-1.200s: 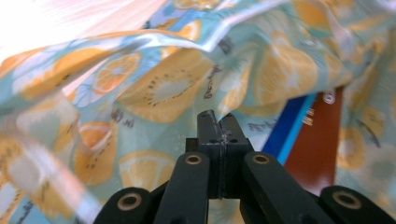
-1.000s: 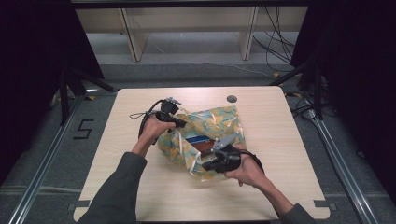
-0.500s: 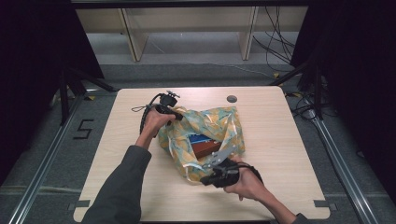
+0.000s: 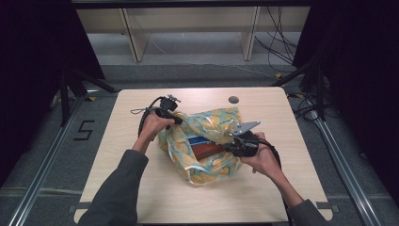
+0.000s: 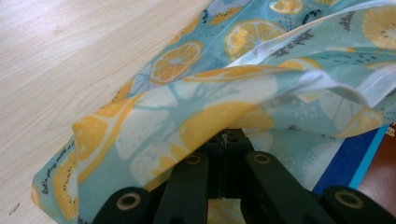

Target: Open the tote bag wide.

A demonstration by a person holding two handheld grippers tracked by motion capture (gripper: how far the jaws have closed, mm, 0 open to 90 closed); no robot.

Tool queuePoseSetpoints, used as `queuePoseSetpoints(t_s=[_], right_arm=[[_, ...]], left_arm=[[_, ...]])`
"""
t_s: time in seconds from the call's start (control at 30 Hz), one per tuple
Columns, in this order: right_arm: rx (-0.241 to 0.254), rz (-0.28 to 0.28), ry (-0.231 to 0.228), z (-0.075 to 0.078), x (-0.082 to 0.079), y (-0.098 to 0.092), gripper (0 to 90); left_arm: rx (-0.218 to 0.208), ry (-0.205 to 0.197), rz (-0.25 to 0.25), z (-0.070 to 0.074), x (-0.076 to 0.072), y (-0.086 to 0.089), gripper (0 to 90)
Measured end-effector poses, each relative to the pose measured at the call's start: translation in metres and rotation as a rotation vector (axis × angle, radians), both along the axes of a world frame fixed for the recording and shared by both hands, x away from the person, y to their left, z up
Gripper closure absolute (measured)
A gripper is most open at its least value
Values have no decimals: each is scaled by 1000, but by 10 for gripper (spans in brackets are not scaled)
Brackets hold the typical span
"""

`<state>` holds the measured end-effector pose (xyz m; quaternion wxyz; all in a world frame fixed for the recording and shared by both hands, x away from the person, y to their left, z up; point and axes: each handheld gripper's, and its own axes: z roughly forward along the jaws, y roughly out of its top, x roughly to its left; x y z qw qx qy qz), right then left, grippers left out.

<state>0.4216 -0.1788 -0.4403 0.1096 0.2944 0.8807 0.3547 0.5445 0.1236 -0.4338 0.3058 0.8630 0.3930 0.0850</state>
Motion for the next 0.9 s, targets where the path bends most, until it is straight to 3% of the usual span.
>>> queuePoseSetpoints(t_s=[0.03, 0.07, 0.13, 0.17, 0.2, 0.27, 0.33, 0.37, 0.4, 0.43, 0.47, 0.5, 0.53, 0.57, 0.63, 0.77, 0.8, 0.87, 0.9], right_arm=[[-34, -29, 0, -7, 0, -5, 895], [-36, -44, 30, -13, -1, -12, 900], [-62, -92, 41, -25, 0, -24, 900], [-76, -81, 55, -30, 1, -30, 900], [-157, -79, 25, -33, 4, -38, 900], [-189, -77, 47, -39, 2, -40, 900], [-201, -35, 8, -47, 3, -41, 900], [-187, -65, 39, -44, 0, -39, 900], [-178, -66, 12, -38, -1, -38, 864], [-145, -60, 3, -27, -4, -36, 845], [-115, -62, 6, -13, -8, -34, 828], [-67, -43, -89, -3, -6, -32, 798], [-48, -11, -129, 11, -4, -32, 761], [-6, -31, -157, 20, -3, -30, 719], [31, -47, -221, 33, 3, -27, 646], [36, -91, -244, 35, 17, -19, 519], [65, -74, -207, 32, 20, -15, 469], [74, -29, -177, 25, 25, -9, 404], [88, -3, -173, 23, 24, -6, 395]], left_arm=[[10, 6, -14, -1, 0, 2, 893], [13, 13, -26, -2, 1, 3, 894], [11, 13, -8, -5, 1, 5, 894], [7, 20, -5, -7, 2, 6, 894], [10, 23, -3, -9, 2, 6, 894], [-7, 22, 17, -12, 2, 6, 894], [2, 22, 0, -11, 2, 7, 894], [-18, 18, 12, -12, 1, 5, 893], [1, 18, -15, -10, 1, 6, 893], [-23, 11, 5, -10, 0, 4, 893], [-15, 11, -5, -8, -1, 4, 893], [5, 14, -25, -7, 0, 6, 893], [6, 15, -24, -7, -1, 5, 893], [-10, 12, -11, -8, -2, 3, 892], [7, 12, -30, -6, -2, 4, 891], [-7, 16, -18, -6, -4, 1, 890], [14, 11, -34, -4, -4, 3, 890], [-14, 7, -21, -4, -6, 1, 889], [-4, 7, -33, -3, -6, 2, 888]])
